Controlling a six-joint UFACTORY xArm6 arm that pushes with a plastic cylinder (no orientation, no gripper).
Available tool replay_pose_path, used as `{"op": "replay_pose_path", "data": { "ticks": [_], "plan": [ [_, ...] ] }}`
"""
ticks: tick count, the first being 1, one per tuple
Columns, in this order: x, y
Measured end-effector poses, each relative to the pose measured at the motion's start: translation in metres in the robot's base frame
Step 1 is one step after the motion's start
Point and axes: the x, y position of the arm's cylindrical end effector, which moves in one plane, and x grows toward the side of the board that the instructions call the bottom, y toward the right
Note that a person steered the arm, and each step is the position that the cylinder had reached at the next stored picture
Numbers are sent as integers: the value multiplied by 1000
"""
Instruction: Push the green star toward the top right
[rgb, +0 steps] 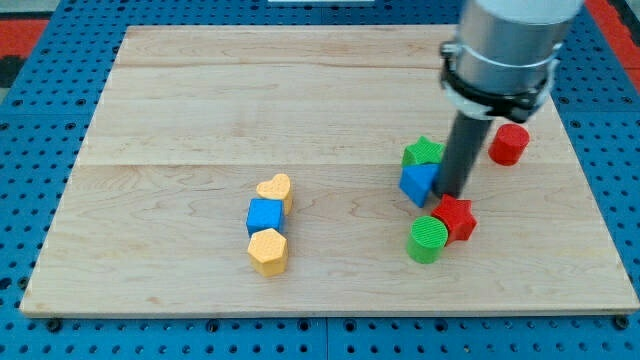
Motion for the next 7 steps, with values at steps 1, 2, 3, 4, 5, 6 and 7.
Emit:
{"op": "replay_pose_path", "data": {
  "ticks": [1,2,3,4,5,6,7],
  "plan": [
    [0,-47],
    [0,-89],
    [12,-70],
    [-10,-50],
    [-15,-88],
    [21,-107],
    [29,-39]
  ]
}}
